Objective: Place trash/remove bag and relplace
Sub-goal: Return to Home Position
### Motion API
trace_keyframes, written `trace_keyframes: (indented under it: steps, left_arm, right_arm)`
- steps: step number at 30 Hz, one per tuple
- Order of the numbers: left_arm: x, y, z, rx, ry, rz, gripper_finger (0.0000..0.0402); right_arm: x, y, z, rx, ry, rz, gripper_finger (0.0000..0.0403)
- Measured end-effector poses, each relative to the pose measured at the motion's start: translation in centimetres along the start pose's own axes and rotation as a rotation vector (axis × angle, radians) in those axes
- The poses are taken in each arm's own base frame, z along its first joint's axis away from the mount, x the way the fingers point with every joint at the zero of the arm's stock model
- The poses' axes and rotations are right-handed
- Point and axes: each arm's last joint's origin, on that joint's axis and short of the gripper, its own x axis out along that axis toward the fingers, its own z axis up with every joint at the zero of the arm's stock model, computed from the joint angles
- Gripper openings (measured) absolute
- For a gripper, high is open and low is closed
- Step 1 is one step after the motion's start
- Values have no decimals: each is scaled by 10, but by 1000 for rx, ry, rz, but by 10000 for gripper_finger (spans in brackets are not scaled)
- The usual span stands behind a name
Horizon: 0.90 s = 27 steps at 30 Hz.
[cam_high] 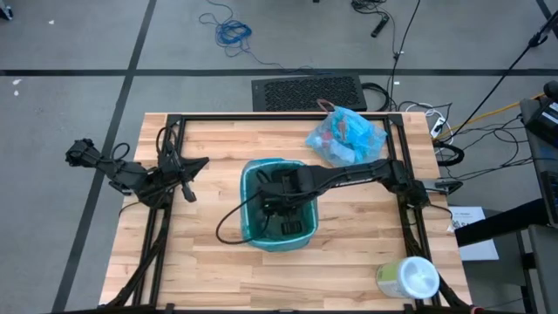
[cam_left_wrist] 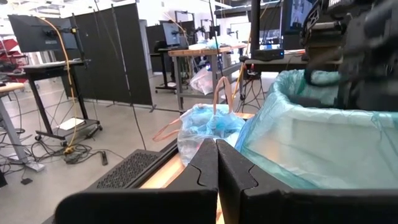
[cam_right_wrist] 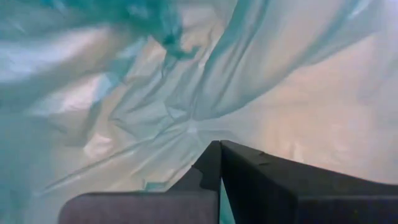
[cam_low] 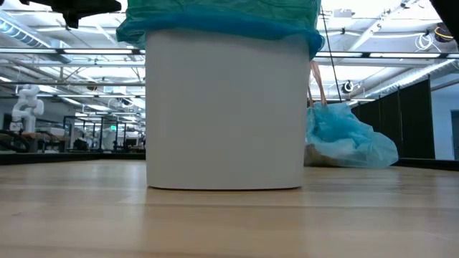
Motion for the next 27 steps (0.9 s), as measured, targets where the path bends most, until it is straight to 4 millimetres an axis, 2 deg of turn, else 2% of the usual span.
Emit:
trace_keyframes:
  steps: [10,15,19,27]
  left_arm:
    - [0,0,0,0,0,0,0]
    - [0,0,0,0,0,0,0]
    - [0,0,0,0,0,0,0]
    - [0,0,0,0,-1,0,0]
  right_arm:
    - [-55,-3,-3,-30,-210,-7,0]
    - [-90,-3,-2,-141,-389,-81,0]
    - [-122,-5,-7,-145,-522,-100,0]
    - [-155,-6,-34,-149,-508,-101,0]
